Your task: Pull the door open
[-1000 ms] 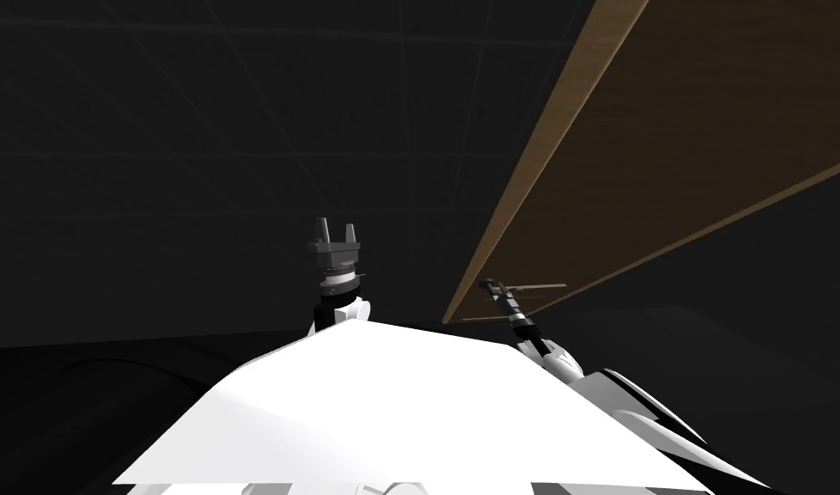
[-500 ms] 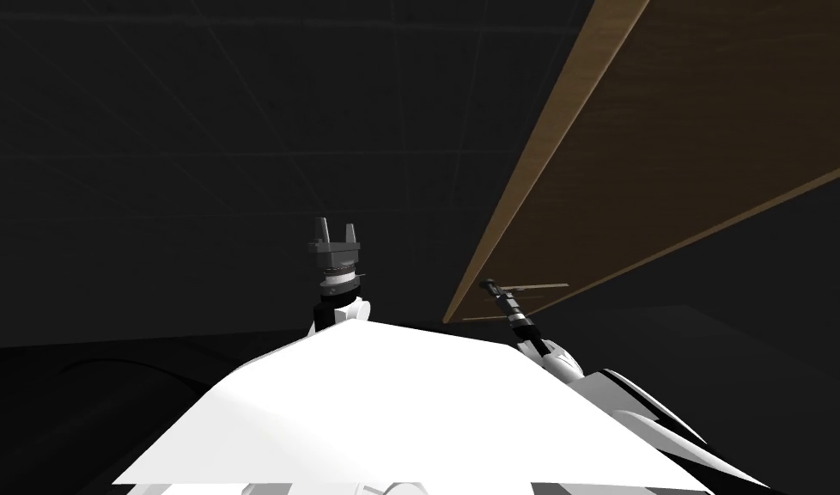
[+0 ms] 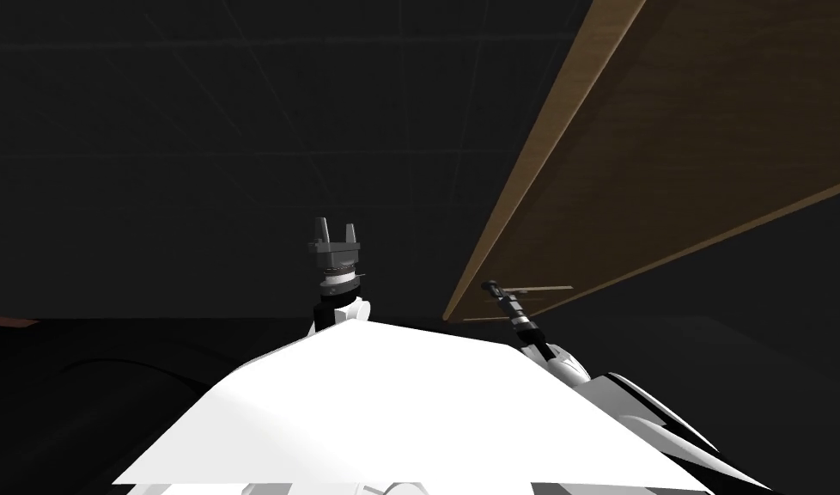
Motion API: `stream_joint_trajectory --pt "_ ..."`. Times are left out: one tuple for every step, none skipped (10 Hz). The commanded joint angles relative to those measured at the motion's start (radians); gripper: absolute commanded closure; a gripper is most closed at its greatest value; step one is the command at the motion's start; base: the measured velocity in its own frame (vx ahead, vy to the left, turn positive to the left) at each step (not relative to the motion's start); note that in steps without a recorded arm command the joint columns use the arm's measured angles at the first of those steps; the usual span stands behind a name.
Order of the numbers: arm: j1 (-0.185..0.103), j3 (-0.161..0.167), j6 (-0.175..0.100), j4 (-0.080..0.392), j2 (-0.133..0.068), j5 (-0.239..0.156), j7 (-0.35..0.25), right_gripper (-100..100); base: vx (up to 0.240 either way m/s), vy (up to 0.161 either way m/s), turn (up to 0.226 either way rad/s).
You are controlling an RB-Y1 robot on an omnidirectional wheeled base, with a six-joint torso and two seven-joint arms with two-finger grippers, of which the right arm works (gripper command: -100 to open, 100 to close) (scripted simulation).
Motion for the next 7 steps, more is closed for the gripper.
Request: stream_joint_trajectory --pt "0.021 0.015 -0.033 0.009 -0.011 -0.009 -0.003 100 -0.133 -0.081 0.191" --pt "0.028 0.019 -0.045 0.012 -0.016 -0.012 -0.006 100 -0.181 -0.110 0.200" --pt "0.028 0.019 -0.045 0.012 -0.016 -0.012 -0.006 100 -0.115 -0.067 0.034" --pt "0.040 0.029 -0.068 0.018 -0.025 -0.019 -0.011 100 -0.105 -0.060 0.098" --pt "0.040 0.029 -0.068 0.015 -0.025 -0.019 -0.011 100 -0.084 -0.048 0.086" --pt "0.040 0.029 -0.068 0.018 -0.025 -0.019 -0.011 100 -0.032 -0.018 0.008" --pt "0.052 0.038 -0.091 0.024 -0.033 -0.025 -0.016 100 -0.069 -0.042 0.130"
